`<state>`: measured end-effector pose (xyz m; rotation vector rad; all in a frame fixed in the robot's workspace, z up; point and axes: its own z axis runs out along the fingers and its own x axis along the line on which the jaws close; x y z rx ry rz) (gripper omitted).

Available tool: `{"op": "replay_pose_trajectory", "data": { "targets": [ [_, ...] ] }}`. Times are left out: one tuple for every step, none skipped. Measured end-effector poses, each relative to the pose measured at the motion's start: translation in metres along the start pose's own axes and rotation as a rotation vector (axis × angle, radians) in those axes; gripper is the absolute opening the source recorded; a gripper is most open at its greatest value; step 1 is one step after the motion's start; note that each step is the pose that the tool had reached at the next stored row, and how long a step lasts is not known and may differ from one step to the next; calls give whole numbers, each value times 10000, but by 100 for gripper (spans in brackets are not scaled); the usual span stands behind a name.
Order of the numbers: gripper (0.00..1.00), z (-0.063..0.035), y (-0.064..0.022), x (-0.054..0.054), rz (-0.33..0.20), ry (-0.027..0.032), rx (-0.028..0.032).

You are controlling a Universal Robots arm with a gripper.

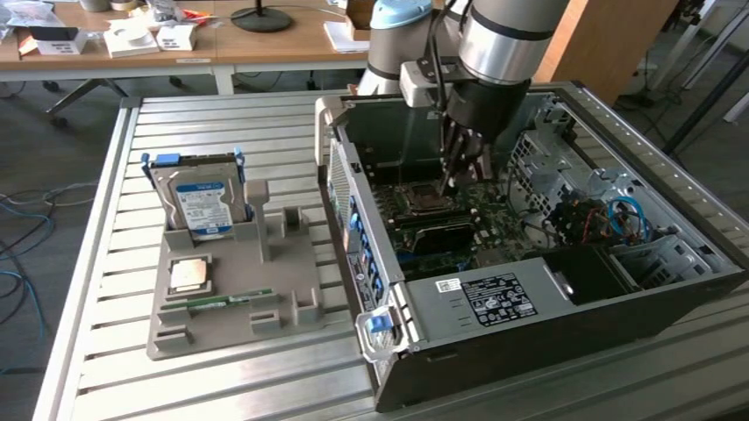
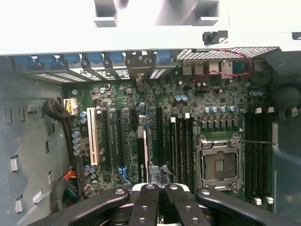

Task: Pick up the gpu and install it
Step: 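Press down on the gpu until it lock into place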

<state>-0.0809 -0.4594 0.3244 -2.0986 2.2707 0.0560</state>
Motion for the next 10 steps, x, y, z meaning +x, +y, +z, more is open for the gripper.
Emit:
{"op": "replay_pose_trajectory", "data": {
  "targets": [
    [11, -12, 0, -1, 0, 0, 0],
    [11, -24, 0, -2, 0, 0, 0],
    [11, -36, 0, -2, 0, -1, 0],
    [11, -45, 0, -3, 0, 0, 0],
    [11, -49, -1, -3, 0, -1, 1],
    [11, -48, 0, -3, 0, -2, 1],
    [11, -50, -1, -3, 0, 0, 1],
    [11, -49, -1, -3, 0, -1, 1],
    [11, -49, -1, -3, 0, -1, 0],
    [11, -50, 0, -3, 0, 0, 0]
  ]
}}
